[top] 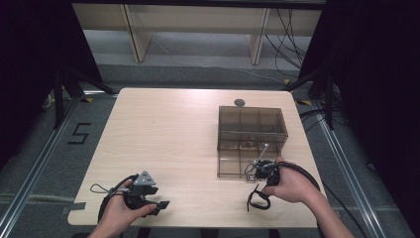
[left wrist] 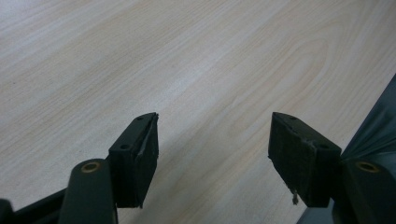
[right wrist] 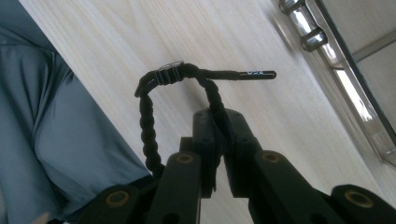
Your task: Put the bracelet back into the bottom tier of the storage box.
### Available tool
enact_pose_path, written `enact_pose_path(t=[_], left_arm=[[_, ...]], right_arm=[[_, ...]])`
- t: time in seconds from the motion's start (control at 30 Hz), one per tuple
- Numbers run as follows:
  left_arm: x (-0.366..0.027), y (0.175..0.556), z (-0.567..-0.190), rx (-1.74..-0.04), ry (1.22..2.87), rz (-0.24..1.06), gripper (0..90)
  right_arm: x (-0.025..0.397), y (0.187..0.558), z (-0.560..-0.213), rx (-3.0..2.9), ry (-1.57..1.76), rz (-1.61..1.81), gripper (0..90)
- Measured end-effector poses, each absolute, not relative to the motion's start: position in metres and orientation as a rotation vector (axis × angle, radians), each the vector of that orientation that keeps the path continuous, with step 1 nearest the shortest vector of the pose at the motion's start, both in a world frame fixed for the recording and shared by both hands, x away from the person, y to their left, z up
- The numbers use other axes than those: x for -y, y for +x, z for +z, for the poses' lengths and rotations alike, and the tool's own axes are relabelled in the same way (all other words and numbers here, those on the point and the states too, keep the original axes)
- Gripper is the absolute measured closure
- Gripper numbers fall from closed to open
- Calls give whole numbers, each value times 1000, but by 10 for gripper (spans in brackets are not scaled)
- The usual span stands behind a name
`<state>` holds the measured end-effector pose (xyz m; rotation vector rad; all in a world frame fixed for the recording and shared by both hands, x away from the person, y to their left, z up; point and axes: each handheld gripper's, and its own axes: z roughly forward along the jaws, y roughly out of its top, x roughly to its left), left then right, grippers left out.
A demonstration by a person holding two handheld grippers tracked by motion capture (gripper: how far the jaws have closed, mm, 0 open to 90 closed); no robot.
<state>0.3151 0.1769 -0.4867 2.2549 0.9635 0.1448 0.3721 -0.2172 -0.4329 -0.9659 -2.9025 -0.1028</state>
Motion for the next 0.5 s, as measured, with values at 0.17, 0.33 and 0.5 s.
enact_pose_path(t=[0.17,0.33,0.5], left_arm=[[-177,315,-487,-964,2255,145,334],[-177,315,-487,-964,2257,144,335],[-176,315,-487,-965,2257,145,335]], right_arm=[[224,372,-432,2902,-980,-127,846],[231,371,-431,2882,-1038,-130,846],[237,370,-432,2869,-1068,-142,846]])
